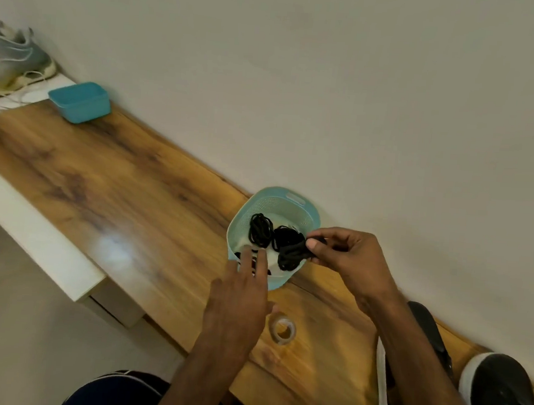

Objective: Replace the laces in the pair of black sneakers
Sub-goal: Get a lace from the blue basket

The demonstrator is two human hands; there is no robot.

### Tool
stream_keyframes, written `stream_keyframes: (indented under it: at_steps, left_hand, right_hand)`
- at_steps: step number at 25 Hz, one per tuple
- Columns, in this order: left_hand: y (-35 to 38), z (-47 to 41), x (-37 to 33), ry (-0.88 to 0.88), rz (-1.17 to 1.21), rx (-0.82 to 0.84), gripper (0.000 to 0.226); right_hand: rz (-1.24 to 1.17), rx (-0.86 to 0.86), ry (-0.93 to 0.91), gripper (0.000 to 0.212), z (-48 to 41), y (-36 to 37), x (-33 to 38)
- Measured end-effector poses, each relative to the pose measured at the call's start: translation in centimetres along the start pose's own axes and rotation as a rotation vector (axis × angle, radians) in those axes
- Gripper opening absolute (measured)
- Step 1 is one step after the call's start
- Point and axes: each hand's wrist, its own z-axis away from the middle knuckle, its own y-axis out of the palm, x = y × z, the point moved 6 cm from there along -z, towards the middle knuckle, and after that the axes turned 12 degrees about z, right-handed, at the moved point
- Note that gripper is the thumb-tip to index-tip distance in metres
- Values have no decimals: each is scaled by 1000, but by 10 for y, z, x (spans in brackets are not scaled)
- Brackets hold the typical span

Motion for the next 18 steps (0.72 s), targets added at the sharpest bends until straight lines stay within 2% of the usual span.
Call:
stream_keyframes:
  at_steps: [2,4,5,8,10,14,18]
  left_hand:
    - [17,1,11,-110,11,84,93]
    - [26,1,8,-160,72,129,94]
    - [29,1,4,-178,98,150,95]
    - [30,2,-3,-192,113,156,95]
    - [32,3,-2,-196,109,163,94]
    - [34,4,-4,-235,78,178,96]
    - [31,5,-6,-261,74,186,100]
  right_hand:
    - [121,-15,-25,11,-22,6,-2]
    - [411,-4,-108,12,-42,18,2]
    - [573,53,-147,13,-51,30,4]
    - [1030,413,-237,19,-72,75,3]
    - [1254,613,-294,22,-77,97,0]
    - [1389,795,-373,24,-74,130,-7]
    - [1368,822,-426,29,-71,143,-18]
